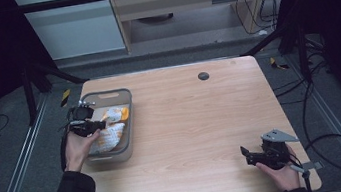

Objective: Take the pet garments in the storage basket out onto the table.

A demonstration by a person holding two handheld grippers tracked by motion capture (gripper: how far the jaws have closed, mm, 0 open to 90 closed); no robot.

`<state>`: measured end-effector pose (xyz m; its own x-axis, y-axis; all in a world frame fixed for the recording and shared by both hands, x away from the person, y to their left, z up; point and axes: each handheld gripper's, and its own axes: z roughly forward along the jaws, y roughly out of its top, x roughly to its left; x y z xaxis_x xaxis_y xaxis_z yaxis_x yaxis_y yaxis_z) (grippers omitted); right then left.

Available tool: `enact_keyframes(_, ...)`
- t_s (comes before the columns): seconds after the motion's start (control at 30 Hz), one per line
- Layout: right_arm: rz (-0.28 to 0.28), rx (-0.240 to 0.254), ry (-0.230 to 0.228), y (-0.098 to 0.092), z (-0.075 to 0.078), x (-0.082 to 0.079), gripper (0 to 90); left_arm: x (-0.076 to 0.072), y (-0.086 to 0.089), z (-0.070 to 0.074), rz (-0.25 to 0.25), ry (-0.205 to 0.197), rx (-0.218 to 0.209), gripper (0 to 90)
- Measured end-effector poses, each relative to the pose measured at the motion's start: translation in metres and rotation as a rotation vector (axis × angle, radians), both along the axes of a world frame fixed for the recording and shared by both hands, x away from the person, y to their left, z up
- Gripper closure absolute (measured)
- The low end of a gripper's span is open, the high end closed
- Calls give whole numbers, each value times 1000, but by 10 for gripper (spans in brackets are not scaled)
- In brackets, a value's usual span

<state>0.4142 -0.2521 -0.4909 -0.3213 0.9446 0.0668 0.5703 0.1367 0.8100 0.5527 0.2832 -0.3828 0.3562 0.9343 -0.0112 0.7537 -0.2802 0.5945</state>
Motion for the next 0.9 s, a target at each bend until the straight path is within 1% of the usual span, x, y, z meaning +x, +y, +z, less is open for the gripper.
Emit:
enact_keyframes(0.2,0,-1,-1,0,0,0,107,-6,4,12,3,-33,-15,821)
enact_keyframes(0.4,0,-2,-1,0,0,0,107,-9,7,18,-4,-45,-15,821)
enact_keyframes(0.53,-1,-2,-2,0,0,0,107,-13,9,26,-11,-66,-26,822)
enact_keyframes(0.57,-1,-2,-2,0,0,0,107,-13,9,26,-11,-66,-26,822)
enact_keyframes(0.63,-1,-3,-3,0,0,0,107,-16,10,33,-17,-79,-23,822)
enact_keyframes(0.67,-1,-3,-3,0,0,0,107,-16,10,33,-17,-79,-23,822)
enact_keyframes(0.7,-1,-3,-4,0,0,0,107,-18,11,37,-23,-86,-23,822)
enact_keyframes(0.73,-1,-3,-4,0,0,0,107,-18,11,37,-23,-86,-23,822)
enact_keyframes(0.8,-1,-3,-5,0,0,0,107,-19,11,41,-27,-95,-23,822)
enact_keyframes(0.83,-1,-3,-5,0,0,0,107,-21,11,45,-29,-107,-22,822)
enact_keyframes(0.9,-1,-3,-6,0,0,0,107,-22,11,47,-31,-111,-21,822)
